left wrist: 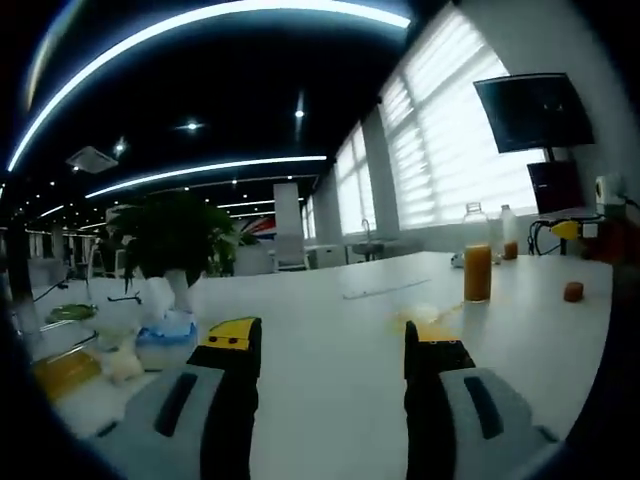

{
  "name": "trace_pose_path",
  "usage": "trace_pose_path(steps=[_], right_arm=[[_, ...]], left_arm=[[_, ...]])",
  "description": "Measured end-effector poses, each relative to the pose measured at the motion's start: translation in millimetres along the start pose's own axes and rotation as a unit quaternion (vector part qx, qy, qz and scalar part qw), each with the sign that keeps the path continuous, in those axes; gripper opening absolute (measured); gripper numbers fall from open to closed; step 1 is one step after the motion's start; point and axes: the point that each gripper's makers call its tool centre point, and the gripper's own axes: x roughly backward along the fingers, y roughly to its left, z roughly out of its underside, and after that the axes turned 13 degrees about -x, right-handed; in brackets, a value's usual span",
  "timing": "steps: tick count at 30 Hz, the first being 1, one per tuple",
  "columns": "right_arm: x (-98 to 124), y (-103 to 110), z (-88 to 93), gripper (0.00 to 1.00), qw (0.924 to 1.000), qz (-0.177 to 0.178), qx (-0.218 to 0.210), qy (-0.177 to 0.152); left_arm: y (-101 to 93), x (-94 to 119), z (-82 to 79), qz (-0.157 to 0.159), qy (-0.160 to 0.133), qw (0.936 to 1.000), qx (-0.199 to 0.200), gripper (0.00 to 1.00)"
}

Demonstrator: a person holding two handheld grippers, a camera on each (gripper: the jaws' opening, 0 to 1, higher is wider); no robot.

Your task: Open the Petri dish lid, place the lid on the table, pour the liquid culture medium into the Petri dish, pick up the Petri dish lid from the table, and close the Petri dish

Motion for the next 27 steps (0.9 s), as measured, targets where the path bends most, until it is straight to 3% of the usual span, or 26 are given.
trace_pose_path(steps=[2,7,14,20,27], right_arm=[[1,-2,-2.9,0.47,1.0,-0.001,-0.006,-0.001],[9,-15,-16.2,0.47,0.9998,0.0,-0.017,-0.006],[30,-30,-23.6,0.47,0.9998,0.01,-0.014,-0.001],[50,-30,-6.2,0.47,0.999,-0.003,-0.004,0.044],[62,-33,22.1,0.47,0.9959,-0.002,0.004,0.09]], left_arm=[[-5.5,1,-3.4,0.029,-0.007,0.9995,-0.001,0.5],[-6.6,6,-13.2,0.053,-0.026,0.9982,-0.008,0.5],[-27.7,12,-24.6,0.12,-0.052,0.9914,0.001,0.5],[-40.1,15,-22.6,0.148,-0.047,0.9878,-0.011,0.5],[-44.4,14,-22.5,0.155,-0.044,0.9866,-0.022,0.5]])
